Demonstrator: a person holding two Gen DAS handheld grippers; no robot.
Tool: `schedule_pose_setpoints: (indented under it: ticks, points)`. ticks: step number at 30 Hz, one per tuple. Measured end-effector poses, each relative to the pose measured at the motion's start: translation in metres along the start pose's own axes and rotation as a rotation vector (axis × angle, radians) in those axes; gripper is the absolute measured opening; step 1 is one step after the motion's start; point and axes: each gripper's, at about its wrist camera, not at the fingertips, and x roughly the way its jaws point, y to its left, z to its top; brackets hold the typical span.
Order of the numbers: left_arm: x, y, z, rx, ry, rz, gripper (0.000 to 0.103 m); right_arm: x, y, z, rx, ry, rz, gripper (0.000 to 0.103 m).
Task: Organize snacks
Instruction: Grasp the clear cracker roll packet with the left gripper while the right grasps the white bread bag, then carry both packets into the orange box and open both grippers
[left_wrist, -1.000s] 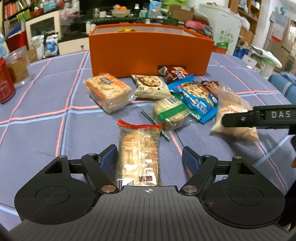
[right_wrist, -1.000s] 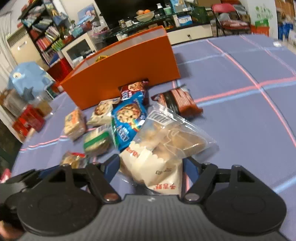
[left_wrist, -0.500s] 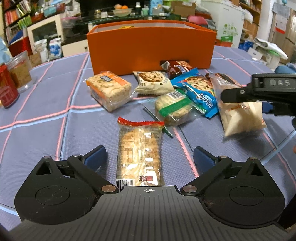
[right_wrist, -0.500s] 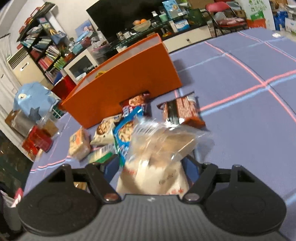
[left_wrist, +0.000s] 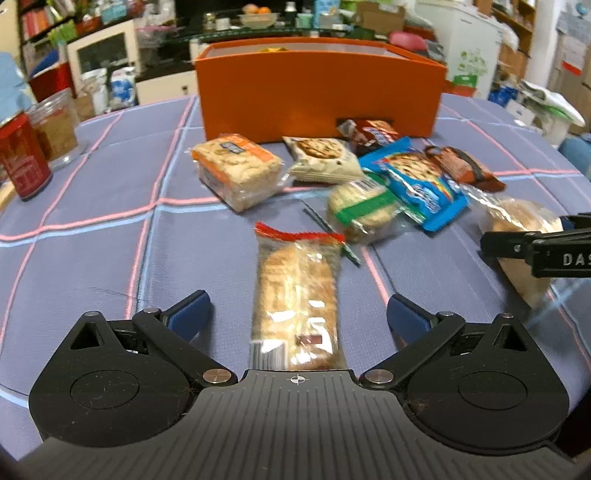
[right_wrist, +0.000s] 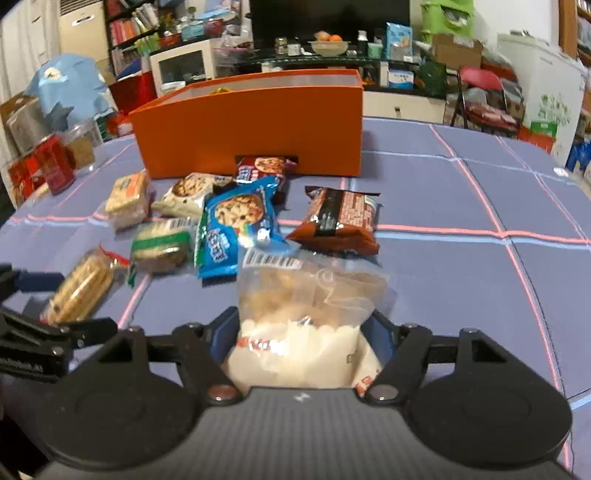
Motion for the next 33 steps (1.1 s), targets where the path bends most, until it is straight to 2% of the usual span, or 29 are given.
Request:
schedule_pose_setpoints:
  ticks: [2, 6, 8, 9, 10, 12, 14, 17, 20, 24, 29, 33]
  points:
    - [0.0, 0.001, -0.001, 0.001, -0.005, 0.005, 0.083, 0.001, 0.001, -0.002, 0.003, -0.009, 0.005, 0.075]
    - [-0.002, 0.002, -0.005, -0.004, -0.014, 0.011, 0.081, -0.005, 0.014, -0.018, -0.105, -0.047, -0.034, 0.074]
    - [-0.004, 0.002, -0.004, -0.01, -0.021, 0.016, 0.073, -0.006, 0.013, -0.021, -0.106, -0.058, -0.028, 0.073]
    - [-0.005, 0.001, -0.003, -0.004, -0.03, 0.01, 0.056, -0.006, 0.012, -0.02, -0.111, -0.058, -0.02, 0.071]
    - [-0.007, 0.0, -0.002, 0.006, -0.038, -0.001, 0.031, -0.006, 0.01, -0.019, -0.107, -0.057, -0.011, 0.07]
    - [-0.011, 0.001, 0.001, 0.01, -0.034, -0.017, 0.001, -0.011, 0.006, -0.019, -0.077, -0.054, 0.011, 0.065]
    - [-0.016, 0.009, 0.002, -0.045, -0.015, -0.068, 0.001, -0.018, -0.002, -0.019, -0.019, -0.04, 0.063, 0.06]
    - [-0.031, 0.02, -0.006, -0.137, -0.018, -0.133, 0.001, -0.029, -0.009, -0.025, 0.047, -0.024, 0.129, 0.06]
    - [-0.05, 0.021, -0.008, -0.154, -0.053, -0.141, 0.001, -0.041, -0.012, -0.028, 0.074, -0.04, 0.156, 0.06]
    - [-0.071, 0.023, 0.008, -0.168, -0.1, -0.182, 0.001, -0.054, -0.006, -0.012, 0.074, -0.093, 0.192, 0.06]
    - [-0.071, 0.037, 0.06, -0.2, -0.123, -0.219, 0.001, -0.054, -0.011, 0.032, 0.09, -0.15, 0.234, 0.06]
    - [-0.055, 0.051, 0.118, -0.211, -0.161, -0.193, 0.001, -0.035, -0.018, 0.093, 0.063, -0.191, 0.236, 0.06]
